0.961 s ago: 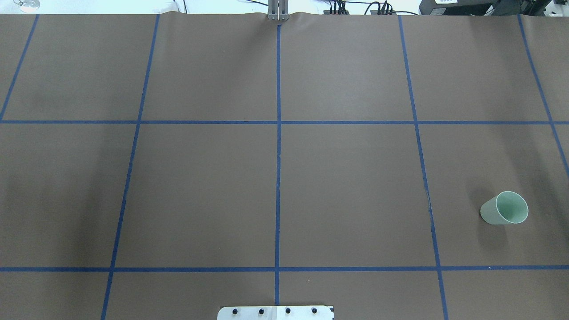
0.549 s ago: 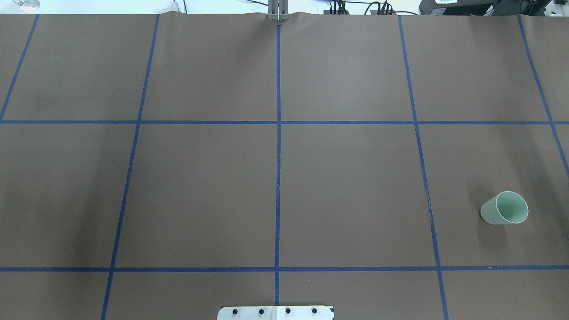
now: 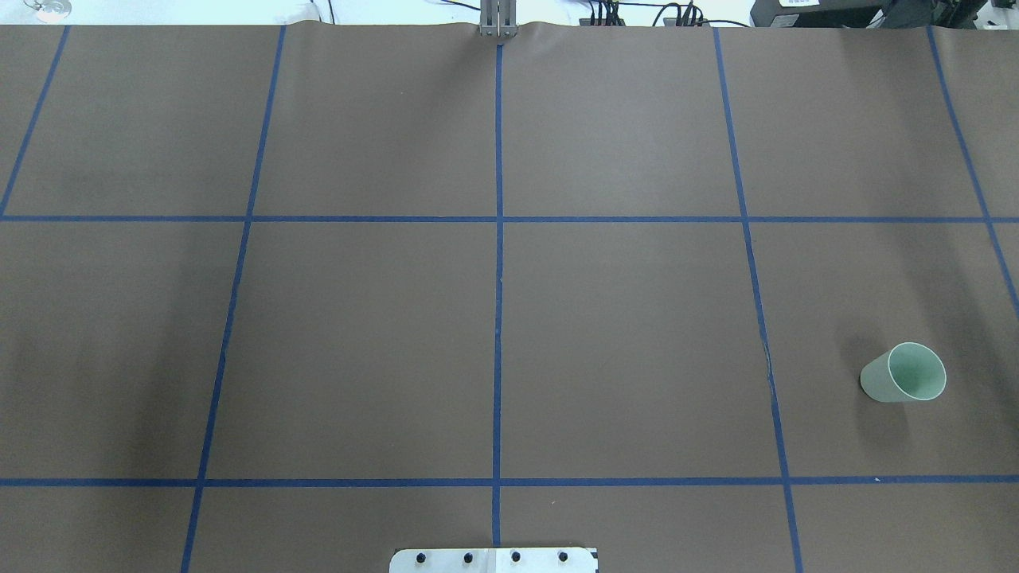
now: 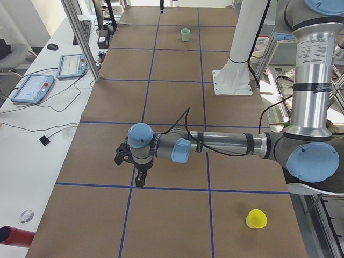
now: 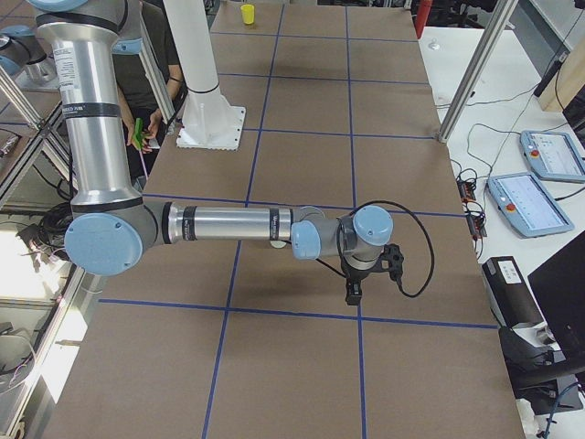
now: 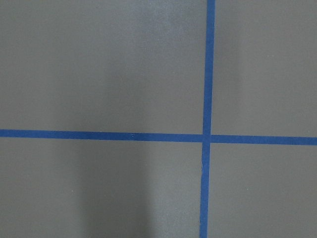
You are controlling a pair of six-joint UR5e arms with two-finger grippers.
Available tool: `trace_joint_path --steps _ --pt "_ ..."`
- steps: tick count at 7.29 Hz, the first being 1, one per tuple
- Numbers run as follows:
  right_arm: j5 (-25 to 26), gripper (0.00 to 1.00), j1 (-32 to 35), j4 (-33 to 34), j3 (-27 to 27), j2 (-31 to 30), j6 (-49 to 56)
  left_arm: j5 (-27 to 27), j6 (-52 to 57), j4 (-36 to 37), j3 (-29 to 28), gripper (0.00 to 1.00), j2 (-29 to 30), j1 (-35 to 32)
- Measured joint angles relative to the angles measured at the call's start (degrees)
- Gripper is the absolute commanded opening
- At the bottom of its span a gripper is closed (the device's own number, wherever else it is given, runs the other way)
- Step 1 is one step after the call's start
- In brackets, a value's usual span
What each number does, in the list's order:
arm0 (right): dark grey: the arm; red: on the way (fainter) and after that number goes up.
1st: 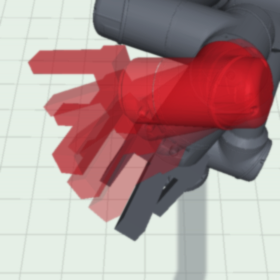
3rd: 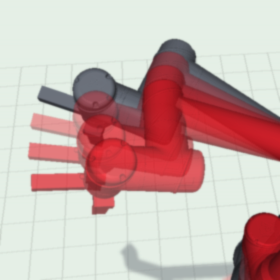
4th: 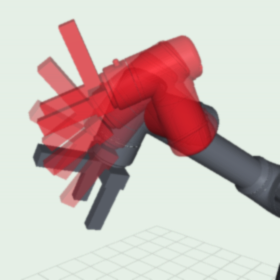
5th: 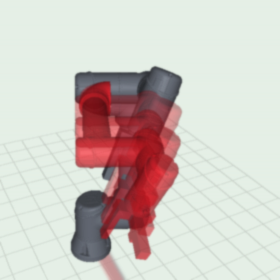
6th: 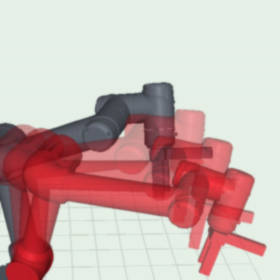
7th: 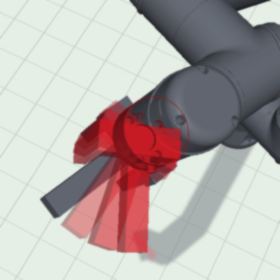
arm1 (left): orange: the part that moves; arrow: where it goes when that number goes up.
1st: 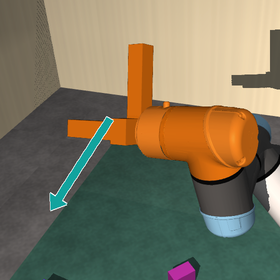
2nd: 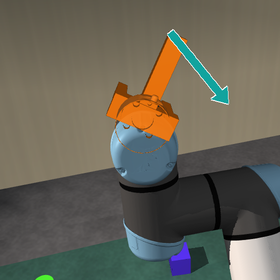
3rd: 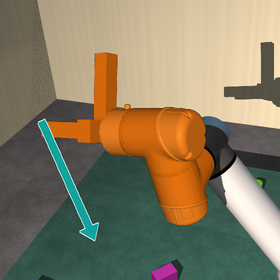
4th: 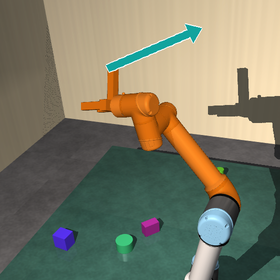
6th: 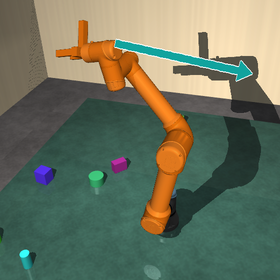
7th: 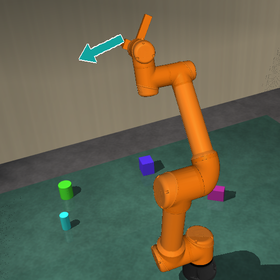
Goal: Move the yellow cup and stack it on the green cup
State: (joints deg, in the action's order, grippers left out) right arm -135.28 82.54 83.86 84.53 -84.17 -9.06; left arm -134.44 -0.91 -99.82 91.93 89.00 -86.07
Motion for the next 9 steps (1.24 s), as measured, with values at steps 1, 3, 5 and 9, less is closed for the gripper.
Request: trace_joint_path --steps 1,3,5,9 --pt "0.0 1.0 0.0 -0.1 -0.1 -0.1 0.0 0.0 0.0 -0.1 0.0 1.0 0.0 0.0" --pt "-0.1 1.0 -0.1 -2.1 -0.1 -0.8 0.0 0.0 0.0 -0.1 0.0 1.0 0.0 0.1" --pt "-0.4 1.0 -0.3 -5.1 -0.2 -1.8 0.1 0.0 -0.1 -0.1 0.0 1.0 0.0 0.3" --pt "-0.2 1.0 -4.2 -7.2 0.1 -1.9 -0.1 0.0 -7.6 -4.9 0.6 1.0 -0.4 2.6"
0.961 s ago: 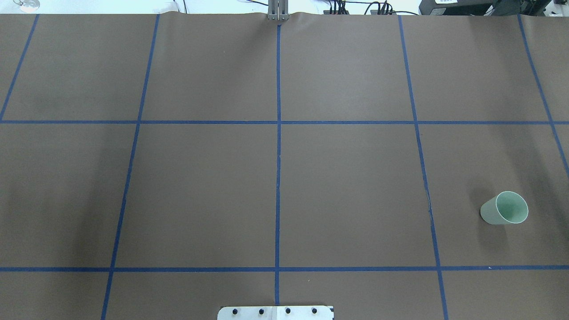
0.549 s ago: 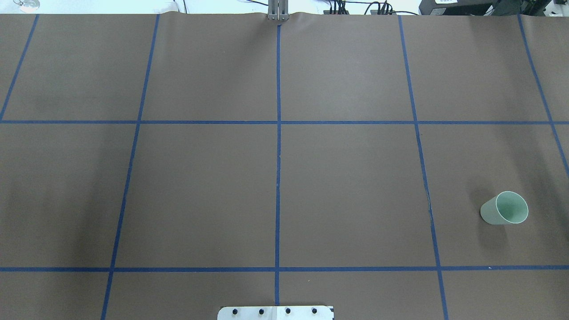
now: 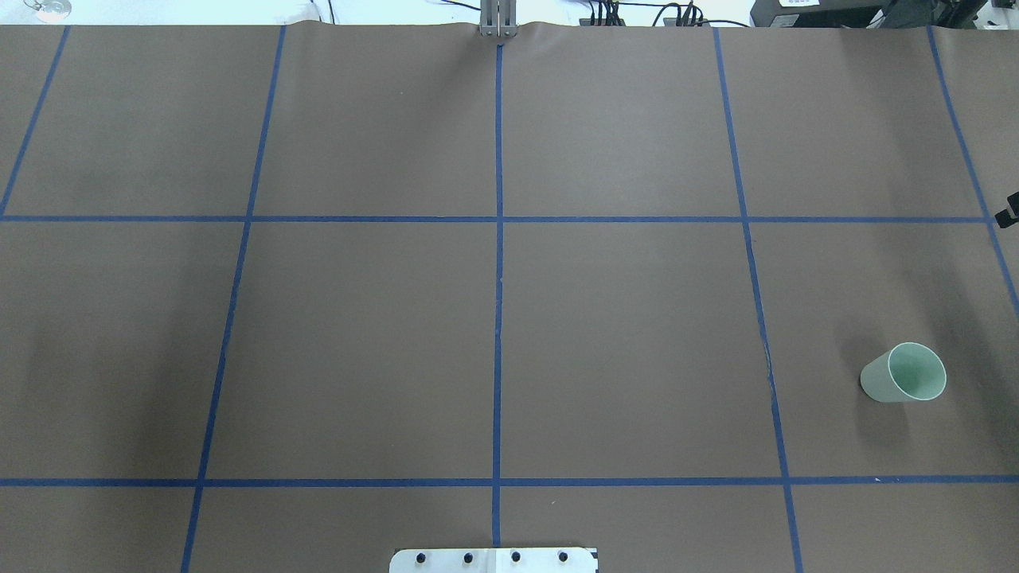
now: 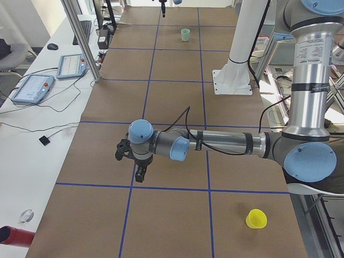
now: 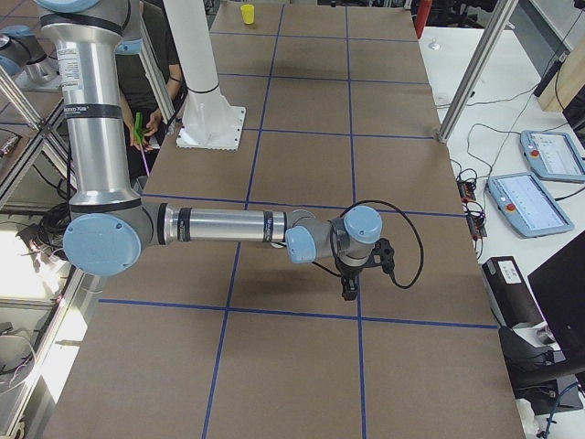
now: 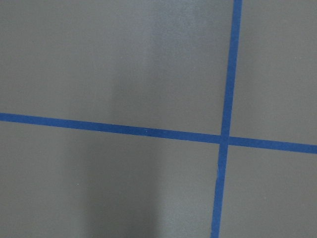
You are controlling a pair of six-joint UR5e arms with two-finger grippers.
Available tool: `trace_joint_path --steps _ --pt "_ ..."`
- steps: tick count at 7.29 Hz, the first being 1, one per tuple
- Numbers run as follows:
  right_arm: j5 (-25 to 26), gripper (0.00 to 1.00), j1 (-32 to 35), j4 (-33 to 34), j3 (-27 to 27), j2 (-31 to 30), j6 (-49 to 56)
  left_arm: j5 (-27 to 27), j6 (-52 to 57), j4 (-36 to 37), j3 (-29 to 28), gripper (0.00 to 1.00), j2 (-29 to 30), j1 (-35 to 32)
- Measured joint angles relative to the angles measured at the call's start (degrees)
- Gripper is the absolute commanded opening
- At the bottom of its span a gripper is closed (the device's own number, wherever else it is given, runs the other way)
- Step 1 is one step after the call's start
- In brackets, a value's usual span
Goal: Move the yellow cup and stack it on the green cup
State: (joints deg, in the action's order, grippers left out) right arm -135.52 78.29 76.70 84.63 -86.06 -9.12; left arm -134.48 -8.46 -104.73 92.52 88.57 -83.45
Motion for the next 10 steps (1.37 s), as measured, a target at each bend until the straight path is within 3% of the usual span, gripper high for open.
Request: trace_joint_path --steps 4,7,10 --pt "0.1 1.0 -1.2 -1.1 -0.1 0.3 -0.1 2.1 -22.8 -9.7 0.0 1.0 -2.0 3.9" --pt "0.2 1.0 -1.2 -1.1 -0.1 0.3 0.0 16.2 -49.0 -14.1 0.1 1.0 -2.5 13.2" --pt "0.2 1.0 -1.3 -1.2 0.0 0.4 -0.1 34.9 -73.2 -11.0 0.1 0.99 -7.1 23.0"
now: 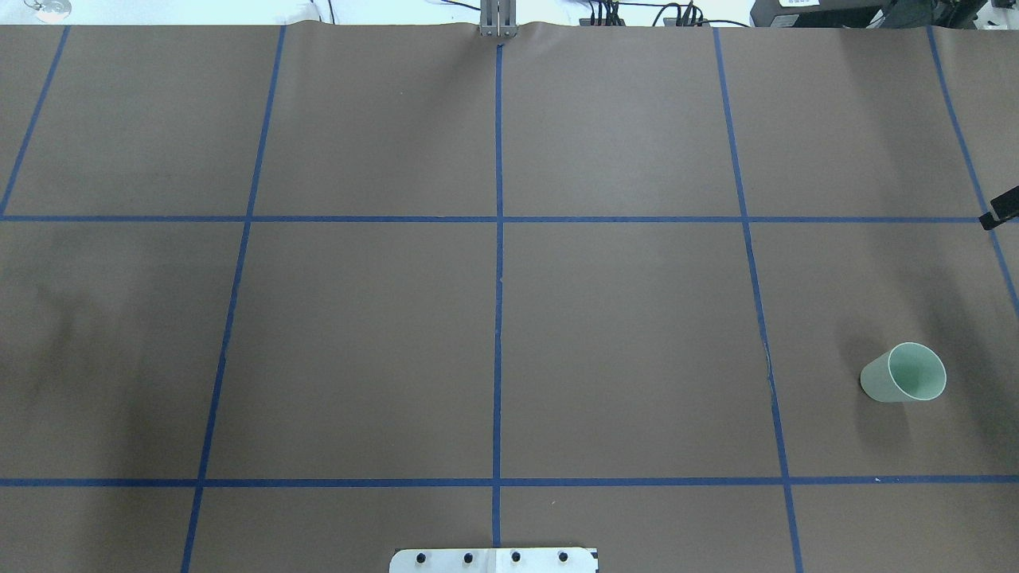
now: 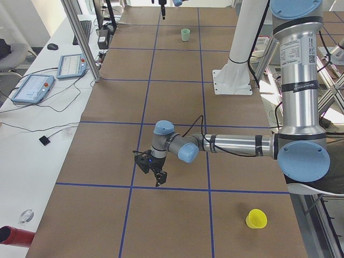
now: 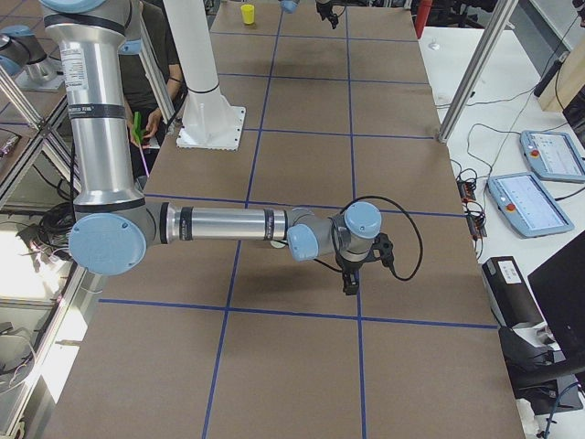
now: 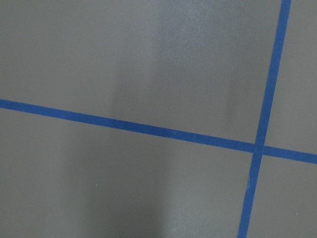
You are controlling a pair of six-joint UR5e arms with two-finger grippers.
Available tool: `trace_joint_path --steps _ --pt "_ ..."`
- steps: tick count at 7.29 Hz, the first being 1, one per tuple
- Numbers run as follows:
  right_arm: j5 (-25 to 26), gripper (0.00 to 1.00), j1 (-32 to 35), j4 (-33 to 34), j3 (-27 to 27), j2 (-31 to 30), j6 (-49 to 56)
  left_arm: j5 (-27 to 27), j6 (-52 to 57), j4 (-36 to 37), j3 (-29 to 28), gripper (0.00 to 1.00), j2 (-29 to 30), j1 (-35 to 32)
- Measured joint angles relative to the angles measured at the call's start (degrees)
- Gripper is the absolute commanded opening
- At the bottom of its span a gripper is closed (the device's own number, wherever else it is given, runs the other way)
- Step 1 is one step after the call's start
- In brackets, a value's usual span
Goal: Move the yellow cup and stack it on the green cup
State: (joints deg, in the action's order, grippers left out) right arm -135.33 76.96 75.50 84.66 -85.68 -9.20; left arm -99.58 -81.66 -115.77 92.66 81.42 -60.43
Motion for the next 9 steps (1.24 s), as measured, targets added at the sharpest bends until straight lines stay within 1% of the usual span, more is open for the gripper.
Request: trace_joint_path --steps 1,2,3,4,5,6,7,9 --pt "-0.1 1.0 -0.4 0.0 0.1 0.1 0.0 6.2 -7.5 6.2 0.7 0.99 -1.1 2.3" --pt "-0.1 1.0 -1.1 0.0 0.1 0.2 -0.1 10.9 -15.3 16.1 3.6 0.99 -1.9 3.8" --pt "-0.1 1.0 -1.7 0.1 0.2 0.3 -0.1 13.3 -23.7 26.6 7.0 0.99 -2.5 5.7" --pt "-0.1 1.0 -2.0 0.1 0.2 0.4 -0.2 14.1 -33.2 35.5 8.9 0.99 -2.8 8.8" --pt "-0.1 1.0 -2.3 0.1 0.1 0.7 -0.2 12.6 -42.9 43.8 9.8 0.99 -2.8 12.8" --pt "0.0 1.0 -2.7 0.1 -0.1 1.3 -0.3 8.5 -51.8 51.2 10.2 0.99 -2.7 17.8" --pt "0.0 1.0 -3.2 0.1 -0.2 1.6 -0.4 4.0 -60.4 56.6 10.2 0.99 -2.8 23.2" --pt "0.1 1.0 -3.8 0.1 -0.4 1.8 -0.6 -2.1 -72.2 60.8 9.8 0.99 -4.6 31.6"
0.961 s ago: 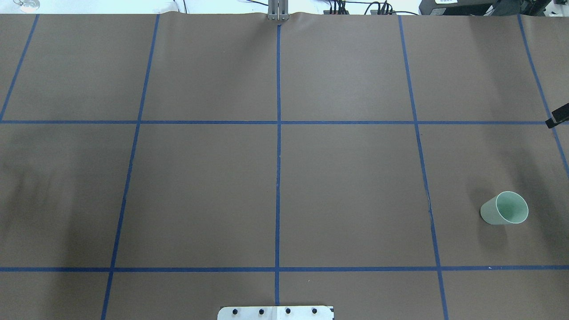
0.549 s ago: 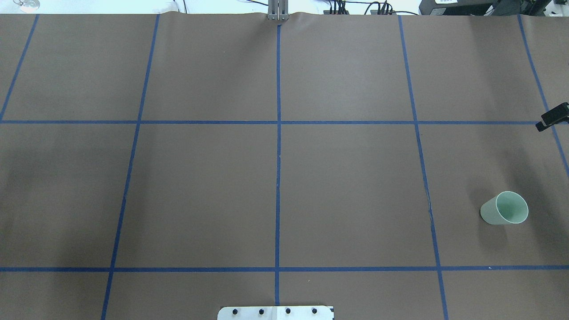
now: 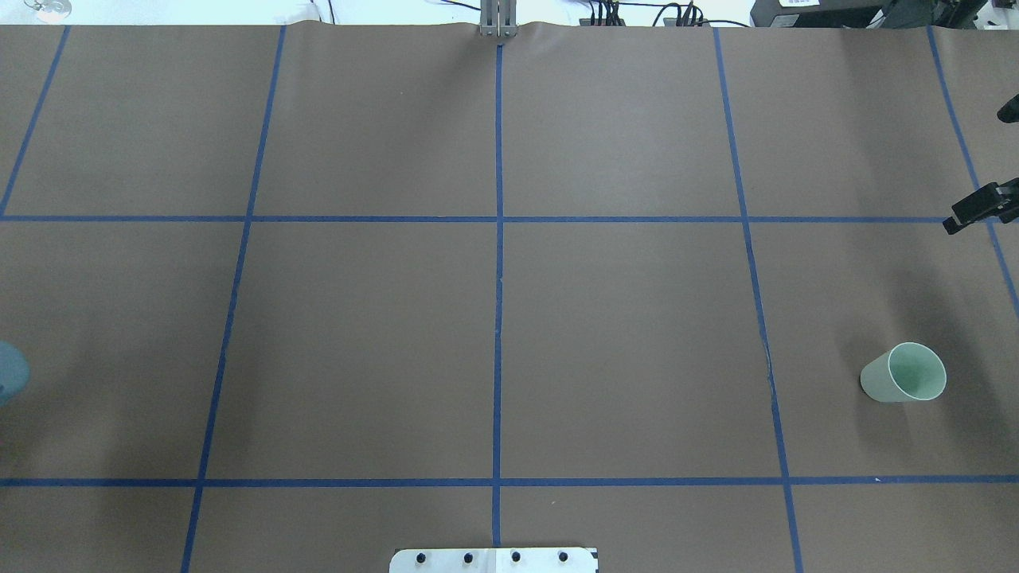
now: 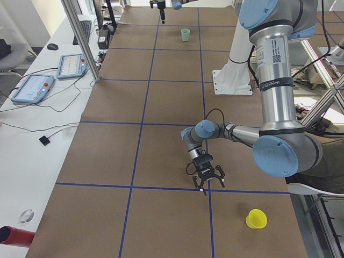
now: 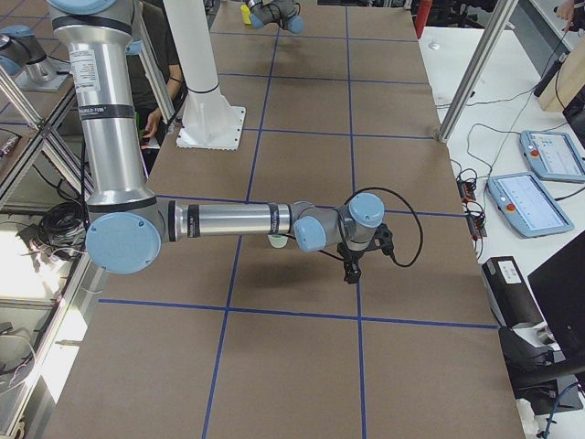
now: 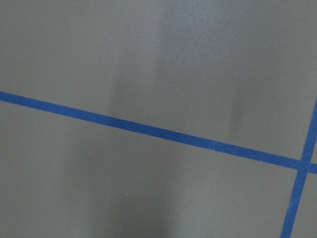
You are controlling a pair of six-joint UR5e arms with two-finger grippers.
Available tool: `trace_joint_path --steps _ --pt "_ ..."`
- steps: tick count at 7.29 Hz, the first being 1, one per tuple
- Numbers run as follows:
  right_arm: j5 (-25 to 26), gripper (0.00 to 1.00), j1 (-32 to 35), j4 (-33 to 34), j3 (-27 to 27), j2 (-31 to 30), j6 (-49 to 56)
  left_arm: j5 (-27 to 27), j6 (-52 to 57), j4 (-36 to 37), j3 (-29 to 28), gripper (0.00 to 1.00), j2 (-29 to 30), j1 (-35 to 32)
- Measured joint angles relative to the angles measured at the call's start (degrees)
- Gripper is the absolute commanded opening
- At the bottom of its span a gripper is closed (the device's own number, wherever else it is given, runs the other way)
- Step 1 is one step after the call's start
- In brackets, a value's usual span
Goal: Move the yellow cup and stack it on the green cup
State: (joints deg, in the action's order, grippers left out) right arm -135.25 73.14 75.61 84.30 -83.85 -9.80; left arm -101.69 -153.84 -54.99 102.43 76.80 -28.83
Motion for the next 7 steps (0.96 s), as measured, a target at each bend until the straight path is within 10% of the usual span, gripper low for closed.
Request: trace_joint_path --steps 7 --pt "0.4 1.0 -2.6 0.0 -1.1 0.5 -0.1 -10.7 -7.6 -13.7 -16.1 0.99 -4.0 7.8"
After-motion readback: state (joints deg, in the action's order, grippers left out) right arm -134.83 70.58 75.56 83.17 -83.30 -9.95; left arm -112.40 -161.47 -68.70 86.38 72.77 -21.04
